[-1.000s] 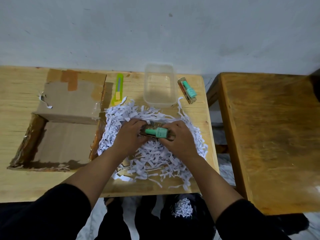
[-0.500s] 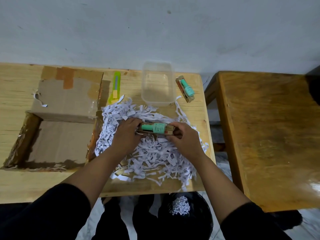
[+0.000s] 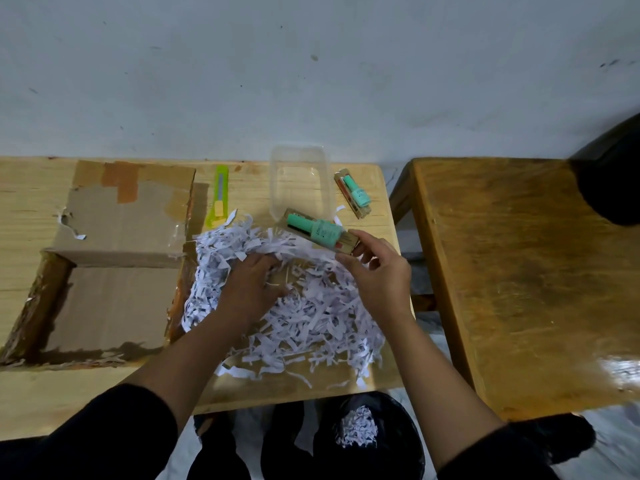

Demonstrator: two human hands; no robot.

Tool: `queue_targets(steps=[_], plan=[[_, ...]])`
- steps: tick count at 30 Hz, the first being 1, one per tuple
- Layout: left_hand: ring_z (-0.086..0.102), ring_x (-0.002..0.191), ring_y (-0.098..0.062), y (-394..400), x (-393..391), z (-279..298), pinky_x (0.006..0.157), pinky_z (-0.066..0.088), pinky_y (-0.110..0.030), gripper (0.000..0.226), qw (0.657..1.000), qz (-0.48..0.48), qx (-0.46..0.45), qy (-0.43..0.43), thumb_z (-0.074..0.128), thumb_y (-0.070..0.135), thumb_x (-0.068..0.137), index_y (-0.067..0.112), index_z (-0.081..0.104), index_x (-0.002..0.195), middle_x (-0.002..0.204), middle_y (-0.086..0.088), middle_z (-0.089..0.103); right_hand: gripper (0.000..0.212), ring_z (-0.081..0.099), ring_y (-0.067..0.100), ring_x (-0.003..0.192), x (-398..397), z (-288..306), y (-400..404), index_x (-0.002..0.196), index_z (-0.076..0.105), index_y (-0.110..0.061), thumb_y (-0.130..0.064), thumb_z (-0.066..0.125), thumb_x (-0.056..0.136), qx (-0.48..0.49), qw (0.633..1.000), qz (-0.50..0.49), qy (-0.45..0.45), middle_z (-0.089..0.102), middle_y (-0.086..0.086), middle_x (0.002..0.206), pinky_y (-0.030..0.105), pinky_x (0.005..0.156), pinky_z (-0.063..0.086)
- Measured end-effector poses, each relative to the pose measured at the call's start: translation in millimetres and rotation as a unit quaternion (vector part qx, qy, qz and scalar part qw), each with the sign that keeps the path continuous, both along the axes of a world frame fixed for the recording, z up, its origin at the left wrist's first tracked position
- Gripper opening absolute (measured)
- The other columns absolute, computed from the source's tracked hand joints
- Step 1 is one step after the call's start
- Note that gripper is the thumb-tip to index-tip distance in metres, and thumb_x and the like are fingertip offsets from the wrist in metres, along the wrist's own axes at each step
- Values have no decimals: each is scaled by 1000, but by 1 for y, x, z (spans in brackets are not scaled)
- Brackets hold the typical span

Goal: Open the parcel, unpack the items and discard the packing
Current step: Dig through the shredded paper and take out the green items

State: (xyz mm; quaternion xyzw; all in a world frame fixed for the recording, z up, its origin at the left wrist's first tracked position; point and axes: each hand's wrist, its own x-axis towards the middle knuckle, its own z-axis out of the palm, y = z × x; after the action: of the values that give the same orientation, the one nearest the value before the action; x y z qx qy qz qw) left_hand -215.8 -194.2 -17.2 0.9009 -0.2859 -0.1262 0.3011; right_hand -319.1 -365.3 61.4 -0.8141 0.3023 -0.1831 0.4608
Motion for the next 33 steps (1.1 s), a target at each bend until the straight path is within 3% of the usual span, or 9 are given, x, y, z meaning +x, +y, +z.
queue_targets(steps=[3,6,11,13,18,25,28,33], plan=[[57,102,-33,0,-4,-2,86,45,-38,55,999,-33,2,-1,84,25,64,5,63,110,111,-16,61,38,57,7,80,-1,-4,5,109,66,-21,-13,77,73,60,996,-62,1,61,-5,88,20,71,51],[59,98,-35,1,-7,-4,82,48,-39,53,999,-51,0,-3,84,23,63,5,64,109,108,-16,63,39,62,8,88,-4,-13,8,111,66,-19,-15,77,73,119,984,-131,-1,67,-3,97,23,78,54],[60,93,-34,2,-11,-7,79,47,-37,48,998,-64,-5,-22,84,18,63,5,65,105,103,-15,64,42,64,5,85,2,-19,2,114,64,-18,-15,76,74,180,961,-208,-40,68,-2,95,15,75,55],[60,93,-34,2,-11,-8,79,46,-36,45,997,-65,-3,-32,84,16,63,5,65,103,102,-14,64,45,63,6,84,10,-20,-9,117,62,-16,-14,76,74,198,950,-236,-59,67,-3,93,19,77,54],[61,90,-33,1,-10,-10,77,46,-34,45,997,-66,8,-34,85,14,61,6,66,100,99,-14,64,46,64,9,85,36,-31,-45,119,61,-13,-19,75,75,176,942,-278,-60,70,1,92,26,75,56],[62,89,-30,2,-11,-12,78,46,-31,45,998,-53,27,-32,86,18,61,9,67,101,101,-11,65,40,60,9,92,55,-59,-74,119,60,-15,-15,69,80,174,931,-319,-29,65,-2,102,24,77,54],[61,92,-29,2,-11,-13,80,46,-33,44,998,-49,35,-28,83,21,65,13,66,105,107,-10,64,40,54,8,93,59,-71,-82,120,60,-15,-14,68,81,165,934,-318,-5,60,-4,99,21,78,47],[60,94,-27,2,-12,-14,81,43,-31,44,997,-57,42,-35,81,22,68,14,65,108,108,-7,63,37,58,16,97,68,-85,-92,117,62,-19,-16,68,80,128,956,-262,45,66,5,107,29,79,49]])
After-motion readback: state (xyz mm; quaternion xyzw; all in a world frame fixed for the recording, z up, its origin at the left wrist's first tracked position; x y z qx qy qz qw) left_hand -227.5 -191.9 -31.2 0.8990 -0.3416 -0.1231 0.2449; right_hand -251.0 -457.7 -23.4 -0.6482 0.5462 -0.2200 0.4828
